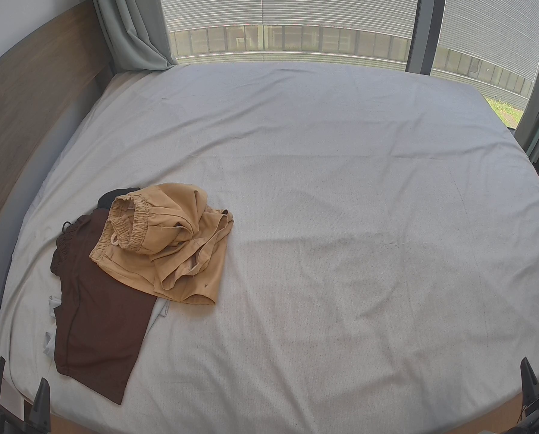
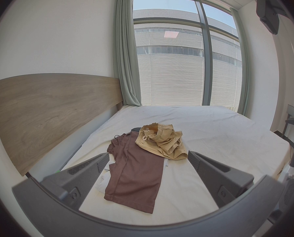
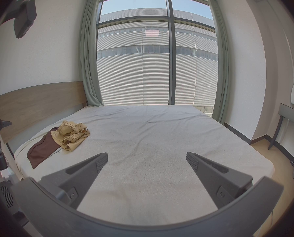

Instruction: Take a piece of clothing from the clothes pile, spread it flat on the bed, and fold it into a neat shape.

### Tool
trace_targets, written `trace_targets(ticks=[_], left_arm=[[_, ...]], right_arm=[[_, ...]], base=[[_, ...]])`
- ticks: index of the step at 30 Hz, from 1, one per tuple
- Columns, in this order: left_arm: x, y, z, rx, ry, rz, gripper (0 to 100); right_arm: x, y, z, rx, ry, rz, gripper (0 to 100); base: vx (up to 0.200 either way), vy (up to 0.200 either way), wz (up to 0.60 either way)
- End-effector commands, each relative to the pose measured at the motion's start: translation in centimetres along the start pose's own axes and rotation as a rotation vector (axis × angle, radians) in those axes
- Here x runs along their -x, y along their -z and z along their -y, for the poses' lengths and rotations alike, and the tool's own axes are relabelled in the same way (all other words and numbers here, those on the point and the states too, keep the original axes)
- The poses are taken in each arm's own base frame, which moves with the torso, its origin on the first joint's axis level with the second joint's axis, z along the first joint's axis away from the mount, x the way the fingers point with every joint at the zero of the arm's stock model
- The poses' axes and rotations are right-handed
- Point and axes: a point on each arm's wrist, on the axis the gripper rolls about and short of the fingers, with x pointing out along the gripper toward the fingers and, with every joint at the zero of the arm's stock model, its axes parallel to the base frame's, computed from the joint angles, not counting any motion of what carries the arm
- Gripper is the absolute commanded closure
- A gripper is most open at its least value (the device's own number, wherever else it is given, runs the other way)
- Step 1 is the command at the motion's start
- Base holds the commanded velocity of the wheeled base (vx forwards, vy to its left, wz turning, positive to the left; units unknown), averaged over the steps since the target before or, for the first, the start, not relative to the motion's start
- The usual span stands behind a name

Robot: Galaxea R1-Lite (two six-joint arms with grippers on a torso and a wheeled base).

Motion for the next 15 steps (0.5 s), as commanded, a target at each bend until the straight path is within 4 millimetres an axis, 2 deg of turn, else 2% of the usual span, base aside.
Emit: trace_targets(ticks=[1, 15], left_arm=[[-0.02, 0.52, 0.01, -0.002, 0.000, -0.002, 0], [-0.02, 0.50, 0.01, -0.009, 0.000, -0.001, 0]], right_arm=[[-0.01, 0.52, 0.00, 0.000, 0.001, -0.001, 0], [-0.01, 0.52, 0.01, -0.003, 0.004, -0.001, 0]], base=[[0.000, 0.000, 0.00], [0.000, 0.000, 0.00]])
